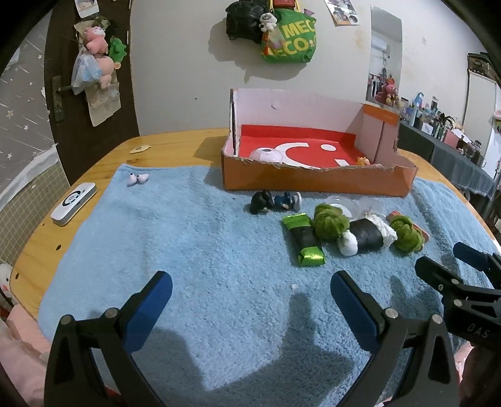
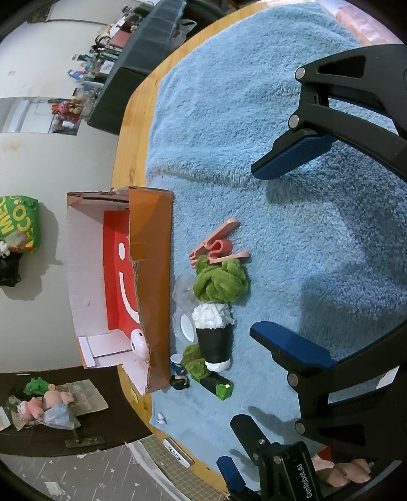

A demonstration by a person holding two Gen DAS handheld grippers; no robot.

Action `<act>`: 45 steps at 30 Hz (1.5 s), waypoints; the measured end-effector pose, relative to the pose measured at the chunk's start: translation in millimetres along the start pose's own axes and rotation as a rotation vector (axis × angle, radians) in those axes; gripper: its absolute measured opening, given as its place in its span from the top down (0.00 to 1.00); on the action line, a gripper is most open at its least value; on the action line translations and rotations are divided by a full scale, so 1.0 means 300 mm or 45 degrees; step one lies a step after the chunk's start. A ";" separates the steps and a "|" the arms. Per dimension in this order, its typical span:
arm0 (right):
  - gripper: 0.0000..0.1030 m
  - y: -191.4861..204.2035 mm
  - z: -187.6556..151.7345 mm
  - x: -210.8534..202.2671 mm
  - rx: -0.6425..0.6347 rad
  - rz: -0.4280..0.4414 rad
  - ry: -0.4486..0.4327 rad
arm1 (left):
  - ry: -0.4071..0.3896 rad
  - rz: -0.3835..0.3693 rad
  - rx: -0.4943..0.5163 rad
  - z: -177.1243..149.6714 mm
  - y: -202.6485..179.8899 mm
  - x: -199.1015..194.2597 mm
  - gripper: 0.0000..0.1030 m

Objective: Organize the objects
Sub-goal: 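Move left tool to the green-and-black package while right tool approaches the pink clothespin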

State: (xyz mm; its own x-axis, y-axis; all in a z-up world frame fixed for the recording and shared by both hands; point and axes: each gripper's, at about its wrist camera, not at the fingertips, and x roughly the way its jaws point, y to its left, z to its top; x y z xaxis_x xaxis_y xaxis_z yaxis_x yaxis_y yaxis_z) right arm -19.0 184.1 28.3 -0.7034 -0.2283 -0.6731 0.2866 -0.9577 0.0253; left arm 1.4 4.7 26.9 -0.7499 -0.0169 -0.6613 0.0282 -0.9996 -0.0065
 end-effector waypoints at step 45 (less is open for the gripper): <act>0.12 -0.093 0.181 0.201 -0.441 0.081 0.243 | 0.251 -0.053 0.149 0.148 -0.027 0.220 0.10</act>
State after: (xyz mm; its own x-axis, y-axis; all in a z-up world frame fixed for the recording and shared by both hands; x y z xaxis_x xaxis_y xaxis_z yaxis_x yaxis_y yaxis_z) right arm -104.7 187.6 27.2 -0.5533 -0.2174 -0.8041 0.5508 -0.8197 -0.1574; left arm -77.6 10.7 16.5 -0.6049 0.0176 -0.7961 -0.0854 -0.9954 0.0428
